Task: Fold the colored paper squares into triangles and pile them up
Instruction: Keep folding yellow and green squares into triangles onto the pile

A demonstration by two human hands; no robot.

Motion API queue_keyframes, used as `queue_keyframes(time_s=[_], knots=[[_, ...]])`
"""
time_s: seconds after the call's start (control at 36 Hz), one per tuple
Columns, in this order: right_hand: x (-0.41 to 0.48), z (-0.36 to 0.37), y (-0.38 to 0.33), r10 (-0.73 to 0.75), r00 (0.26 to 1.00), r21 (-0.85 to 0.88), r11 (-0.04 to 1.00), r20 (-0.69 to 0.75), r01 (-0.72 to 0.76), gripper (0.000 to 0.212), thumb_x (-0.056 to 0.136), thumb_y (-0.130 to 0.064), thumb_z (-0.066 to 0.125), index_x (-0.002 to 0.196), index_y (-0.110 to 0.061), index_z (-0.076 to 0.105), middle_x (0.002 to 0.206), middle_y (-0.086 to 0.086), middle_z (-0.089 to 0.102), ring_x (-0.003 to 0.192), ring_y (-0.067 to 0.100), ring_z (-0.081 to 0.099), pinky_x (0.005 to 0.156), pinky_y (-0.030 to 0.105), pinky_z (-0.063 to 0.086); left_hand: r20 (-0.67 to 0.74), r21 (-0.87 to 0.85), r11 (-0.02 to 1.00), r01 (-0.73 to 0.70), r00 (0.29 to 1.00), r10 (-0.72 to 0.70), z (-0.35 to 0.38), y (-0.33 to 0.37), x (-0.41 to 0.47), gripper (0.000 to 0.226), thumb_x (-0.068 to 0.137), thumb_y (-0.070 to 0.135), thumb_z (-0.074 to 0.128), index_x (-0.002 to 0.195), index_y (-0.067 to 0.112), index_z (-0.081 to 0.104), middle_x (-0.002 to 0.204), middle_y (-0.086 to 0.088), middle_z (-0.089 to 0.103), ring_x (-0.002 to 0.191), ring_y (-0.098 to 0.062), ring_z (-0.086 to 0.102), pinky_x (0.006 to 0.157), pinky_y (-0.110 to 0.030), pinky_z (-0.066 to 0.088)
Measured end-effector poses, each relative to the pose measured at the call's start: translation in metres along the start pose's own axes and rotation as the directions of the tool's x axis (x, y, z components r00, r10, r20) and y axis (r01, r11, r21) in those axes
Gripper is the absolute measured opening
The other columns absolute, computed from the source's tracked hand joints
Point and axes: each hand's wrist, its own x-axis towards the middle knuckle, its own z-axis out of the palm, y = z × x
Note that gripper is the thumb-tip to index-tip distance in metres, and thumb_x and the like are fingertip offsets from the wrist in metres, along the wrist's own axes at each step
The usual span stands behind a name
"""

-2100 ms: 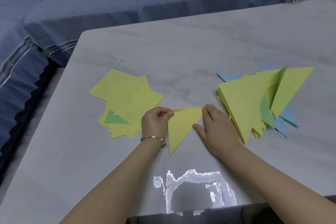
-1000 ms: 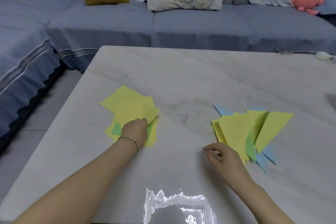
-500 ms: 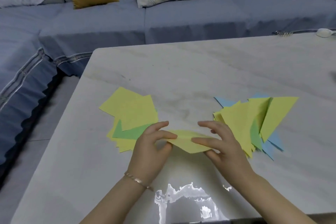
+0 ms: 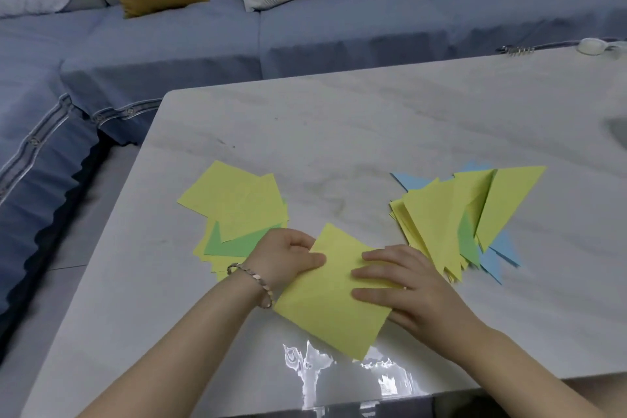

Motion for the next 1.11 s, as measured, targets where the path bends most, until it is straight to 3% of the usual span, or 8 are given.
queue_keyframes(time_s=[0.22, 0.31, 0.39, 0.47, 0.53, 0.72, 0.89, 1.11], knots=[[0.004, -0.015, -0.013, 0.325, 0.944, 0.291, 0.899, 0.058, -0.327, 0.023, 0.089, -0.053, 0.05, 0.087, -0.035, 0.064, 0.109, -0.022, 0.059, 0.104, -0.001, 0.052, 0.091, 0.025, 0.036, -0.136, 0.131, 0.96, -0.247, 0.955, 0.264, 0.013, -0.002, -0.007, 0.027, 0.08, 0.005, 0.066, 0.066, 0.027, 0.063, 0.06, 0.009, 0.06, 0.053, 0.003, 0.05, 0.056, -0.008, 0.04], [0.014, -0.018, -0.019, 0.585, 0.808, 0.401, 0.725, 0.068, -0.559, 0.019, 0.073, -0.059, 0.063, 0.066, -0.041, 0.065, 0.117, -0.029, 0.051, 0.11, -0.007, 0.046, 0.089, 0.005, 0.03, -0.048, 0.188, 0.923, -0.335, 0.936, 0.349, 0.019, -0.003, -0.017, 0.023, 0.084, 0.007, 0.062, 0.074, 0.026, 0.07, 0.072, 0.002, 0.07, 0.068, -0.008, 0.059, 0.068, -0.022, 0.048], [0.019, -0.016, -0.019, 0.741, 0.658, 0.438, 0.552, 0.132, -0.71, 0.021, 0.068, -0.034, 0.078, 0.053, -0.034, 0.064, 0.117, -0.025, 0.051, 0.105, -0.011, 0.048, 0.082, 0.001, 0.032, 0.002, 0.152, 0.917, -0.369, 0.928, 0.373, 0.023, -0.002, -0.026, 0.026, 0.087, 0.006, 0.058, 0.078, 0.026, 0.072, 0.073, 0.016, 0.07, 0.075, -0.001, 0.065, 0.071, -0.02, 0.052], [0.02, -0.016, -0.018, 0.766, 0.605, 0.533, 0.425, 0.219, -0.732, 0.016, 0.071, -0.015, 0.077, 0.057, -0.016, 0.069, 0.084, -0.005, 0.07, 0.074, 0.003, 0.059, 0.07, 0.018, 0.039, -0.025, 0.058, 0.942, -0.33, 0.943, 0.332, 0.027, -0.001, -0.03, 0.029, 0.087, 0.004, 0.058, 0.074, 0.027, 0.069, 0.066, 0.016, 0.069, 0.067, 0.003, 0.063, 0.063, -0.013, 0.049], [0.019, -0.016, -0.02, 0.793, 0.565, 0.552, 0.373, 0.227, -0.746, 0.021, 0.072, -0.016, 0.076, 0.065, 0.002, 0.067, 0.064, 0.011, 0.059, 0.062, 0.011, 0.048, 0.06, 0.022, 0.033, -0.087, -0.03, 0.956, -0.291, 0.954, 0.288, 0.028, -0.001, -0.032, 0.027, 0.086, 0.002, 0.058, 0.076, 0.025, 0.068, 0.064, 0.01, 0.068, 0.061, -0.001, 0.062, 0.059, -0.013, 0.047], [0.017, -0.017, -0.024, 0.849, 0.476, 0.593, 0.265, 0.23, -0.76, 0.018, 0.074, -0.015, 0.074, 0.071, 0.002, 0.07, 0.078, 0.023, 0.065, 0.066, 0.012, 0.054, 0.064, 0.021, 0.04, -0.149, -0.049, 0.951, -0.304, 0.944, 0.294, 0.033, -0.003, -0.036, 0.035, 0.086, -0.001, 0.049, 0.089, 0.032, 0.061, 0.048, 0.002, 0.044, 0.044, -0.009, 0.03, 0.045, -0.017, 0.028], [0.018, -0.018, -0.024, 0.852, 0.471, 0.62, 0.247, 0.227, -0.745, 0.021, 0.075, -0.014, 0.074, 0.071, 0.006, 0.068, 0.069, 0.012, 0.06, 0.062, 0.01, 0.05, 0.058, 0.018, 0.038, -0.182, -0.099, 0.948, -0.301, 0.943, 0.28, 0.036, 0.002, -0.039, 0.017, 0.087, 0.013, 0.057, 0.09, 0.029, 0.061, 0.055, 0.013, 0.059, 0.044, 0.002, 0.047, 0.047, -0.011, 0.036], [0.022, -0.022, -0.029, 0.846, 0.481, 0.576, 0.279, 0.232, -0.768, 0.015, 0.074, -0.015, 0.075, 0.071, -0.001, 0.07, 0.071, 0.013, 0.066, 0.062, 0.009, 0.054, 0.062, 0.02, 0.041, -0.244, -0.076, 0.946, -0.316, 0.925, 0.29, 0.042, -0.002, -0.038, 0.024, 0.072, 0.009, 0.075, 0.073, 0.03, 0.063, 0.073, -0.008, 0.067, 0.057, -0.012, 0.053, 0.062, -0.022, 0.045]])
